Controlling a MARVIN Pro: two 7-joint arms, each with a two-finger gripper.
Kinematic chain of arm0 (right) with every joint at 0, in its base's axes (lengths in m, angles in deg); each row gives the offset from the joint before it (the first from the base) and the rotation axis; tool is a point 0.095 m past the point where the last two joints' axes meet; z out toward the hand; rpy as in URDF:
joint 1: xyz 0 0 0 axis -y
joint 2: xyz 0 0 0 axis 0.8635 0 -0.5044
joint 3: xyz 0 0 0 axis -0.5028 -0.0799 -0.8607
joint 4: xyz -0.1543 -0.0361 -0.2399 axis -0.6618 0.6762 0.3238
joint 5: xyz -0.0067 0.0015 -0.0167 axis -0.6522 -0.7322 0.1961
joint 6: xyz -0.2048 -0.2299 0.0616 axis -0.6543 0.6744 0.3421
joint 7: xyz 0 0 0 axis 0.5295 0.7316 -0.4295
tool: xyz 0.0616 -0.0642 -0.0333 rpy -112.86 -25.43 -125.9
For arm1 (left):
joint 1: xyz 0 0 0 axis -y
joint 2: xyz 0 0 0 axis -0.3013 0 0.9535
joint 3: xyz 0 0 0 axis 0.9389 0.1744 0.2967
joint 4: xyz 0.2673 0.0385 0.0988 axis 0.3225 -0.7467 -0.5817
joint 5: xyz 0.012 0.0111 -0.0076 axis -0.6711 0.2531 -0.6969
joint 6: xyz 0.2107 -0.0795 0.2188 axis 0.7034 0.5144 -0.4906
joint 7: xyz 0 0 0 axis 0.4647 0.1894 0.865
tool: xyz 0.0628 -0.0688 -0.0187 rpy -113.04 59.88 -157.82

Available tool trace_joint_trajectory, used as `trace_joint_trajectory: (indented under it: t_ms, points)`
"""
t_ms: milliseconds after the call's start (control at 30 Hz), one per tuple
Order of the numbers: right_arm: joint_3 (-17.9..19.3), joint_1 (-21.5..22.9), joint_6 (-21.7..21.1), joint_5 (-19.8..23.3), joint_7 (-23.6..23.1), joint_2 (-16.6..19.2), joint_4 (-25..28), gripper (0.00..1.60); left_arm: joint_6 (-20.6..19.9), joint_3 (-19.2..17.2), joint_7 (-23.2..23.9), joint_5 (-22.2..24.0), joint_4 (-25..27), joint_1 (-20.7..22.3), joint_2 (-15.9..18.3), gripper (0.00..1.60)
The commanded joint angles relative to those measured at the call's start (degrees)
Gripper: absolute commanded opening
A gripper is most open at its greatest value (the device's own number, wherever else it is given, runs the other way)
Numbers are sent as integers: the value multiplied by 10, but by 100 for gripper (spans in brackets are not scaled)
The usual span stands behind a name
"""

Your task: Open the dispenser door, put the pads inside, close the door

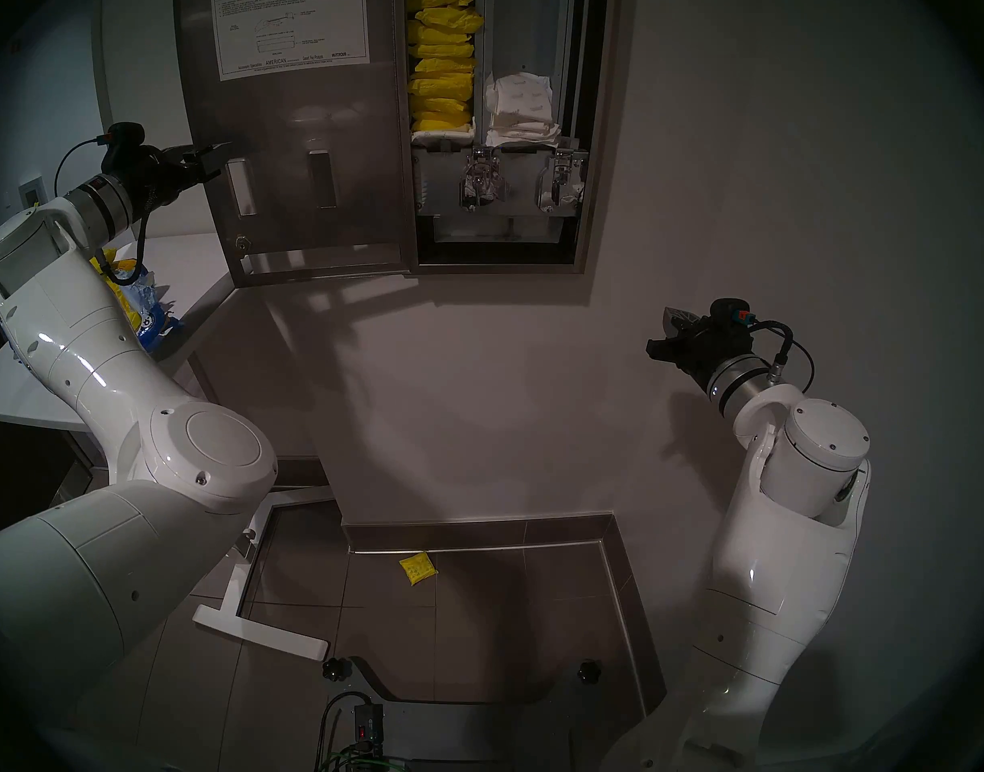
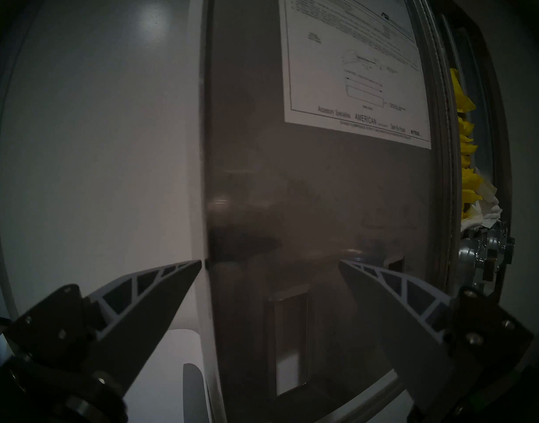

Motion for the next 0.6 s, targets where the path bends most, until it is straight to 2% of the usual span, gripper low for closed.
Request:
trace_joint_trajectory:
  t_ms: [0, 567]
  points:
    - [-1, 11, 5, 3, 1, 2, 19, 42, -32, 9, 46, 19, 9, 23, 5, 160]
    - [-1, 11, 5, 3, 1, 2, 19, 42, -50, 34, 10, 59, -14, 16, 28, 160]
